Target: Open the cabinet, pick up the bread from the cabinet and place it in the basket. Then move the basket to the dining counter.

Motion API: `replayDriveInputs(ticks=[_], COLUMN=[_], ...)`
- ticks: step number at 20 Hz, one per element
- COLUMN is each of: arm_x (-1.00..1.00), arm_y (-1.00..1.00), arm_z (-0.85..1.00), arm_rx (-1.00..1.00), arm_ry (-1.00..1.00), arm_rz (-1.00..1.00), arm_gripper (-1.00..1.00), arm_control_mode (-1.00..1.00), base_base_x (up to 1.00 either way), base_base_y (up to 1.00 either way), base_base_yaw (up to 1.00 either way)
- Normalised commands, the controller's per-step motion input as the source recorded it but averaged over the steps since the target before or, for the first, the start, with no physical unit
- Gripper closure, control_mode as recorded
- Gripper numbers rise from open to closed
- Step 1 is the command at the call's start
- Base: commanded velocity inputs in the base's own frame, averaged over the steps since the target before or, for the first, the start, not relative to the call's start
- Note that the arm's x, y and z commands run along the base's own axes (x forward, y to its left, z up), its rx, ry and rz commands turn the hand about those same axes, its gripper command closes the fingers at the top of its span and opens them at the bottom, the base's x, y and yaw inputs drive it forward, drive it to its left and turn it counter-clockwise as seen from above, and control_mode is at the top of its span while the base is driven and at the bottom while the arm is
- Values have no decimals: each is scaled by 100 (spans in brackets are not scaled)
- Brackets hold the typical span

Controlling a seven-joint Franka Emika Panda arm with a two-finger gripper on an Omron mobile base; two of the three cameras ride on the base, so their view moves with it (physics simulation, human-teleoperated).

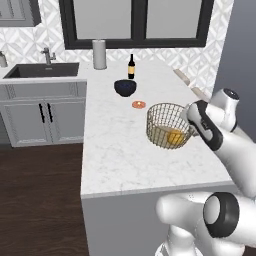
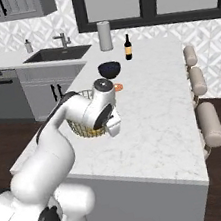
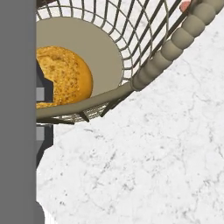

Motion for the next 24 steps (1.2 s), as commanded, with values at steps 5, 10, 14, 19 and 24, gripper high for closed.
replayDriveInputs(ticks=[5,10,14,19,24], arm_x=[80,47,27,15,16], arm_y=[0,0,0,0,0], arm_z=[-48,-56,-58,-51,-40], arm_rx=[0,-1,-2,-1,0], arm_ry=[0,7,10,3,0], arm_rz=[0,0,0,0,0], arm_gripper=[100,100,100,100,100], arm_control_mode=[-100,-100,-100,-100,-100], base_base_x=[0,0,0,0,0], base_base_y=[0,0,0,0,0], base_base_yaw=[0,0,0,0,0])
